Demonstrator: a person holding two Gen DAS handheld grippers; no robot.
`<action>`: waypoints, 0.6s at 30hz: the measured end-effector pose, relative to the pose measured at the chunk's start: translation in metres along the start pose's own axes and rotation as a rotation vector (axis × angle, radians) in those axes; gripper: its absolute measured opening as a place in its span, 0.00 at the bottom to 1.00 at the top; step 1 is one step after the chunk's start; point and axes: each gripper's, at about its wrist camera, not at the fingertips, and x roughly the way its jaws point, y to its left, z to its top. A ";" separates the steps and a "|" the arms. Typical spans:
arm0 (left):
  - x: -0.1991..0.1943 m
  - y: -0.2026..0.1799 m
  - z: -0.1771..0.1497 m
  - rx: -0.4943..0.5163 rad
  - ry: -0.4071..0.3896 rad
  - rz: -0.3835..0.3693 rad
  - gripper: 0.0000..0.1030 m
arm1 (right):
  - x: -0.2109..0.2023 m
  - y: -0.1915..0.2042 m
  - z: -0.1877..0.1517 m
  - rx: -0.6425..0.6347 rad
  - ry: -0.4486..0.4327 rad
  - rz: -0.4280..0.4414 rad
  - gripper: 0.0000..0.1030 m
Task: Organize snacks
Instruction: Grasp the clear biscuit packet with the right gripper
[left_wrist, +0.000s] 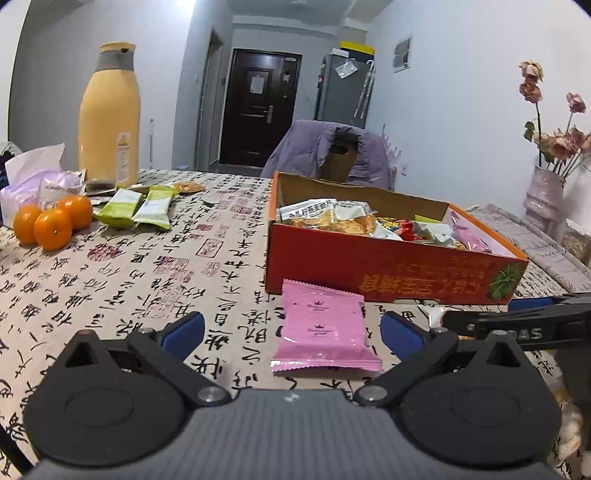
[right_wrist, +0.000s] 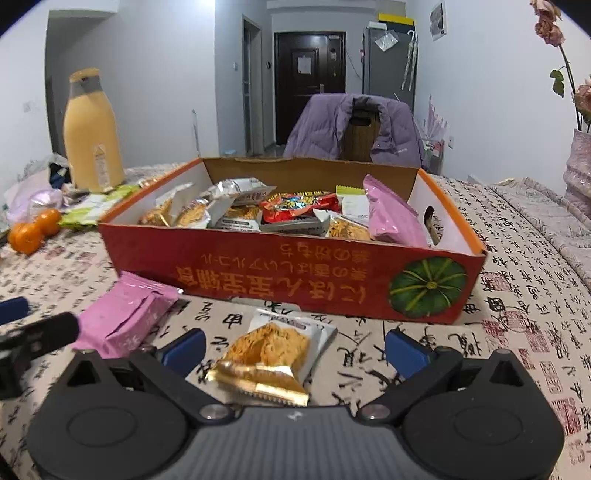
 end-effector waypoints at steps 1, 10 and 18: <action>0.001 0.001 0.000 -0.003 0.003 0.003 1.00 | 0.005 0.002 0.000 -0.008 0.012 -0.004 1.00; 0.004 0.001 0.000 -0.010 0.019 0.009 1.00 | 0.021 0.006 -0.004 0.012 0.066 -0.001 0.70; 0.008 0.003 0.000 -0.016 0.034 0.017 1.00 | 0.008 -0.002 -0.009 0.032 0.032 0.008 0.43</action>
